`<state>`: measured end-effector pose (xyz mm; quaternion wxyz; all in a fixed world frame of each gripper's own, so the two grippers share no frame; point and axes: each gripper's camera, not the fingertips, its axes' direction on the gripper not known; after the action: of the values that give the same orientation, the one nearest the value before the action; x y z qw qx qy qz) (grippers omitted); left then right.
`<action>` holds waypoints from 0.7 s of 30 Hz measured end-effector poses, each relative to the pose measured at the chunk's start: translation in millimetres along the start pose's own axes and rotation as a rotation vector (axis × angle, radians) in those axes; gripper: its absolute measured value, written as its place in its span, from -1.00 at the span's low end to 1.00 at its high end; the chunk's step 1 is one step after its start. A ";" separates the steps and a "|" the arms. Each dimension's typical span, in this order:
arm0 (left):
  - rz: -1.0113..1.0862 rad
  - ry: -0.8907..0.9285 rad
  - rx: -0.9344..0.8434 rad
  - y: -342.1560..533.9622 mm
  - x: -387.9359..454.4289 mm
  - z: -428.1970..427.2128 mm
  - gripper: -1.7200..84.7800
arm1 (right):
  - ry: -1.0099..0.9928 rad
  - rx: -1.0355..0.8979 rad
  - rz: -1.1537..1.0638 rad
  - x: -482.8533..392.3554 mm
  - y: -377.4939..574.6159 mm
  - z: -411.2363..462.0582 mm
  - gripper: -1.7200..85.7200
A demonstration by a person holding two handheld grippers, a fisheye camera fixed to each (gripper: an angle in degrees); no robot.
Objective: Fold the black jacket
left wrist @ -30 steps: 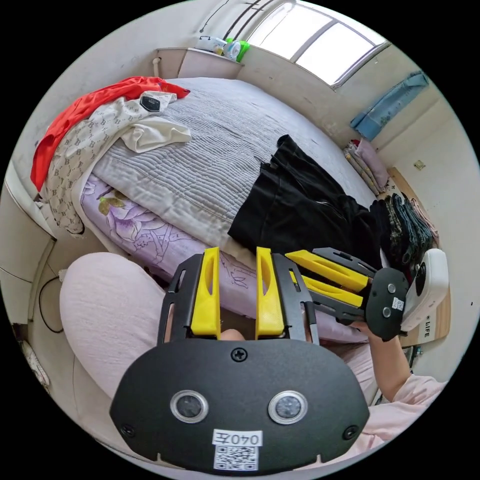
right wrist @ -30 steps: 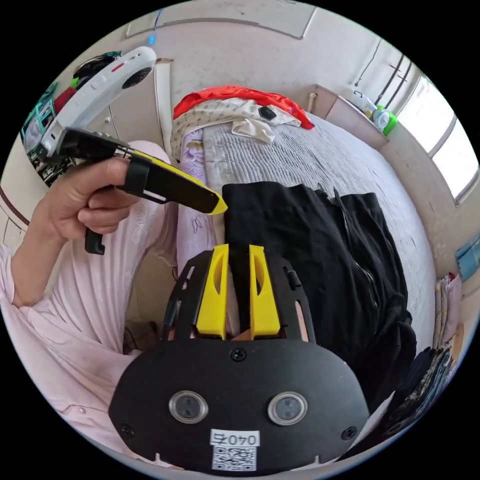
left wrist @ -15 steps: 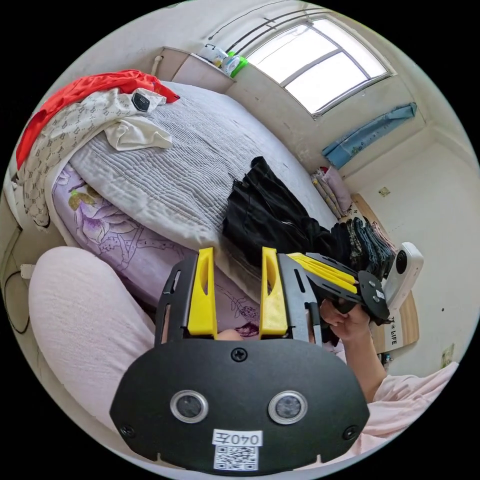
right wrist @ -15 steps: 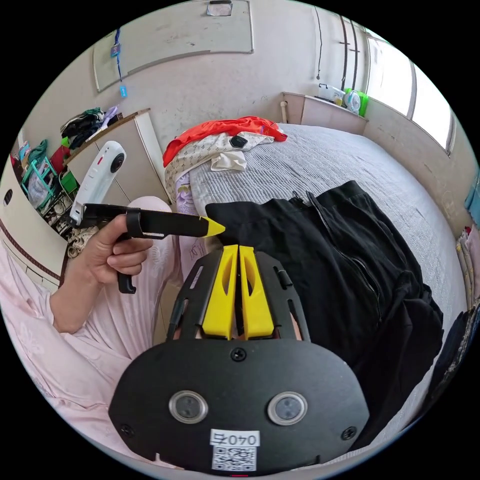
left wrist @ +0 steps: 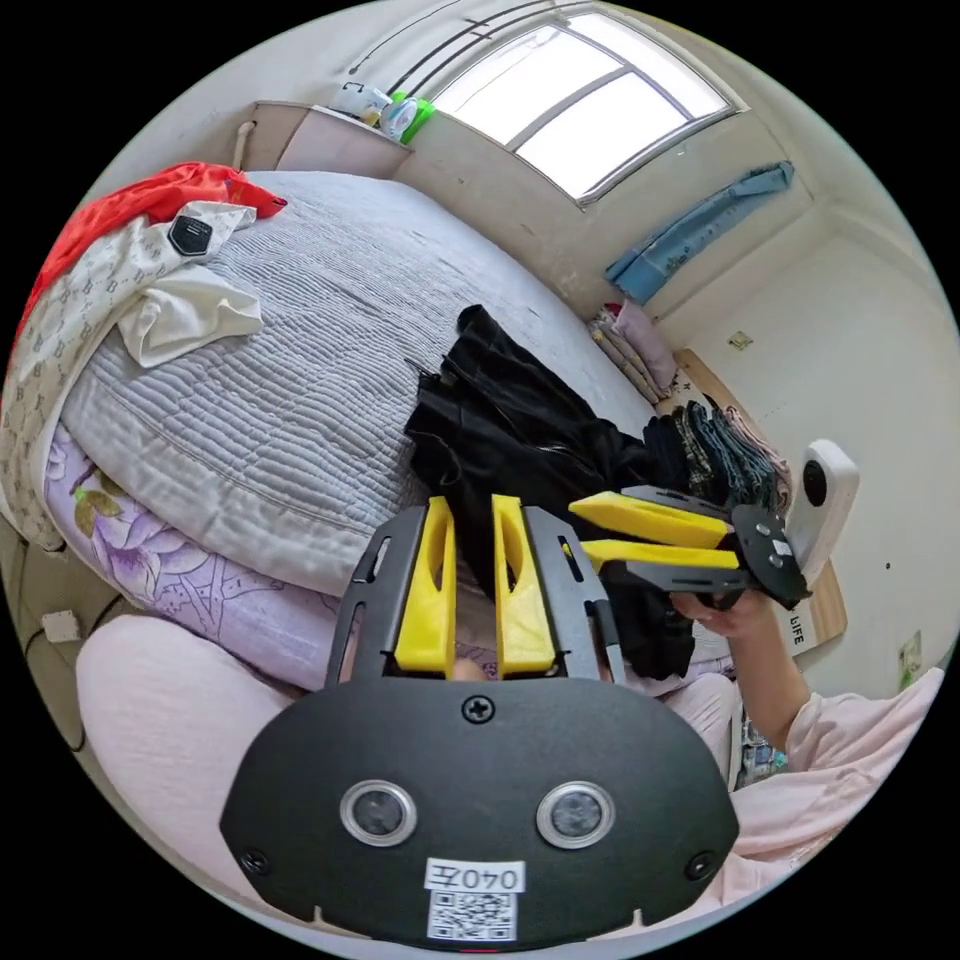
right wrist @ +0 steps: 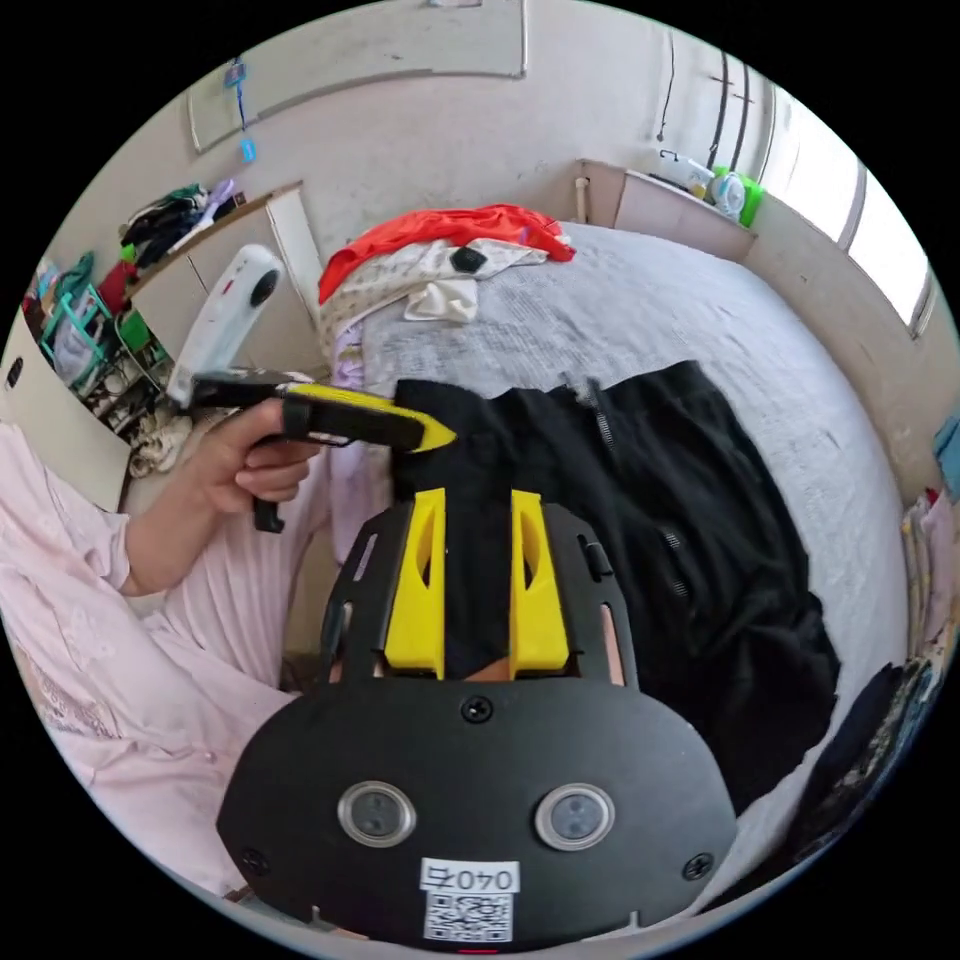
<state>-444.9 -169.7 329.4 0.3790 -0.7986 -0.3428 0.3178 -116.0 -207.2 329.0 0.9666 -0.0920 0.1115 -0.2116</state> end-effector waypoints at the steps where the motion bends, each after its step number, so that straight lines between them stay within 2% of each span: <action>1: 0.012 -0.013 0.002 1.8 0.2 0.7 -0.95 | 0.064 -0.001 -0.012 19.7 -15.4 -9.3 -0.73; 5: 0.028 -0.065 -0.001 21.9 0.6 10.1 -0.98 | 0.261 -0.058 -0.016 118.6 -92.6 -12.5 -0.72; 11: 0.111 -0.115 0.013 32.8 15.2 10.0 -0.99 | 0.229 -0.282 0.063 247.0 -209.7 47.0 -0.71; 16: 0.120 -0.113 0.008 39.6 16.7 11.8 -0.99 | 0.128 -0.332 0.240 301.8 -263.5 75.8 -0.72; 21: 0.116 -0.086 0.009 47.8 19.7 9.8 -0.99 | 0.196 -0.536 0.242 307.6 -287.2 117.1 -0.70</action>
<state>-426.7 -173.1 280.2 0.3486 -0.8011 -0.3104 0.3747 74.7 -580.6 451.5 0.9108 -0.3087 0.2661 -0.0658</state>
